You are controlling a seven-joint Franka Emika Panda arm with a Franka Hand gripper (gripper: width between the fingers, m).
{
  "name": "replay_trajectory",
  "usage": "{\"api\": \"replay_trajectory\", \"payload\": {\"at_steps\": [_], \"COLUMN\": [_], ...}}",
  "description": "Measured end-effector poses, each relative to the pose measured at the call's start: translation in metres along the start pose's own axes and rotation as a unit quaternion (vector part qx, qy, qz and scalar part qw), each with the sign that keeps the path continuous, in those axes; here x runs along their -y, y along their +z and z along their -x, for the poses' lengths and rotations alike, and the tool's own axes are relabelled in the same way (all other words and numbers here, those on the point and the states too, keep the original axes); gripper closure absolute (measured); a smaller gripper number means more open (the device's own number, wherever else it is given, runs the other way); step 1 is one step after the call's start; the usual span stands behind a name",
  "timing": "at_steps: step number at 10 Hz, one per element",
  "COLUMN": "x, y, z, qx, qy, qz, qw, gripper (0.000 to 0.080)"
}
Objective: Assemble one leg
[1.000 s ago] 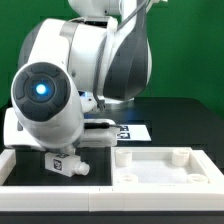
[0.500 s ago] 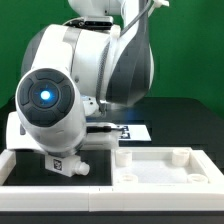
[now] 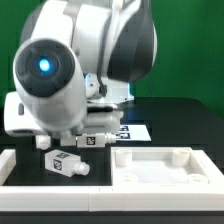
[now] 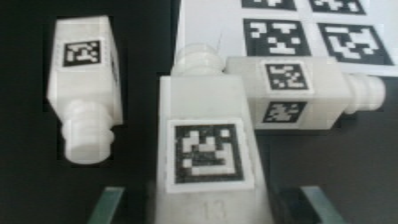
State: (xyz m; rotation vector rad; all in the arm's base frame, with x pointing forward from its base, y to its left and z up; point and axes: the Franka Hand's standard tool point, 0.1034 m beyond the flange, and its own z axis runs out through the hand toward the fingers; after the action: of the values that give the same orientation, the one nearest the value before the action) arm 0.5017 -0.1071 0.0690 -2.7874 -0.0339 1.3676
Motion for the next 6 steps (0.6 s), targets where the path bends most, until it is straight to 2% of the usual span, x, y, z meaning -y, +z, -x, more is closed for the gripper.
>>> {"api": "replay_trajectory", "payload": {"at_steps": [1, 2, 3, 4, 6], "x": [0.008, 0.013, 0.009, 0.009, 0.008], "y": [-0.017, -0.029, -0.028, -0.025, -0.036], "z": [0.008, 0.001, -0.005, -0.001, -0.008], "qx": [-0.013, -0.056, -0.102, -0.118, -0.201], "qy": [0.011, 0.004, 0.000, 0.001, 0.002], "qz": [0.002, 0.010, 0.013, 0.012, 0.023], "qw": [1.000, 0.998, 0.995, 0.993, 0.979], "gripper": [0.0515, 0.0515, 0.0515, 0.0515, 0.0515]}}
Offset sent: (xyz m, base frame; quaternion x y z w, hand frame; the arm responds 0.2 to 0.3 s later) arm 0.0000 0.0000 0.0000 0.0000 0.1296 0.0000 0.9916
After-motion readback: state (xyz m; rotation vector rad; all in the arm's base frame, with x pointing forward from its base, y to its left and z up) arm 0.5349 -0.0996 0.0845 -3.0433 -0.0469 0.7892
